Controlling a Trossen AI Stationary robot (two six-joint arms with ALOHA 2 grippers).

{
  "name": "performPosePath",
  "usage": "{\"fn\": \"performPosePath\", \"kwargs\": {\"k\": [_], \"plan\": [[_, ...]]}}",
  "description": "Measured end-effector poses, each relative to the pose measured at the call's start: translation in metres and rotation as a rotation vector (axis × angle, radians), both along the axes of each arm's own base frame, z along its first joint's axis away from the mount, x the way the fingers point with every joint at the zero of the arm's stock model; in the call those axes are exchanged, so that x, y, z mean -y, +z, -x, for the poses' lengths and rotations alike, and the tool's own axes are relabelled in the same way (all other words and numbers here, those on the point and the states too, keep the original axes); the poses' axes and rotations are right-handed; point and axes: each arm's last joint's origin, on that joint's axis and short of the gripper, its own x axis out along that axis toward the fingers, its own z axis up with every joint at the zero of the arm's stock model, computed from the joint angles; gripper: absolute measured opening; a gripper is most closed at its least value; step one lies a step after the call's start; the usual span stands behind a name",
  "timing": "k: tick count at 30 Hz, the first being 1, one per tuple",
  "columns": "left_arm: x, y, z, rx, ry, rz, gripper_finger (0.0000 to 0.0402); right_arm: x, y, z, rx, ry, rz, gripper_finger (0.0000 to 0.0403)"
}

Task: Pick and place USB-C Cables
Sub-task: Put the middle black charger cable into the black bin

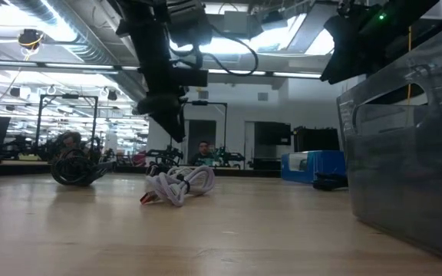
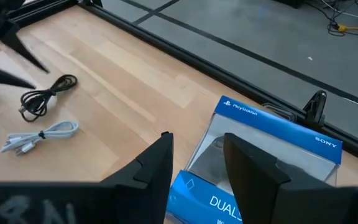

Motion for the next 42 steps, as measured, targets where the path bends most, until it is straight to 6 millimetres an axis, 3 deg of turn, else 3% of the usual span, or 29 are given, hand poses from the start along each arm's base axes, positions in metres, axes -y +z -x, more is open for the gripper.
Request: {"fn": "performPosePath", "kwargs": {"k": [4,8,17,22,31,36,39,42], "plan": [[0.005,-0.004,0.005,-0.066,-0.056,0.107,0.0137,0.000,-0.003,-0.003,-0.017,0.000,0.000,0.0145],[0.007,-0.012,0.010,-0.181,-0.111,0.078,0.0137,0.000,-0.007,-0.006,-0.039,0.009,-0.008,0.0145],[0.007,-0.011,0.010,-0.193,-0.165,0.062,0.0137,0.000,-0.011,-0.010,-0.062,0.013,-0.013,0.0145],[0.007,-0.028,0.003,-0.215,-0.182,0.112,0.0137,0.000,-0.011,-0.010,-0.061,0.013,-0.013,0.0145],[0.003,-0.061,-0.013,-0.218,-0.117,0.074,0.0137,-0.001,-0.011,-0.010,-0.062,0.019,-0.018,0.0145],[0.004,-0.065,-0.014,-0.193,-0.010,0.109,0.0136,-0.001,-0.011,-0.010,-0.059,0.019,-0.018,0.0145],[0.008,-0.066,-0.014,-0.192,0.005,0.110,0.0112,-0.001,-0.011,-0.010,-0.059,0.018,-0.017,0.0145],[0.015,-0.067,-0.015,-0.194,0.007,0.088,0.0051,0.000,-0.010,-0.010,-0.060,0.000,0.001,0.0145]]}}
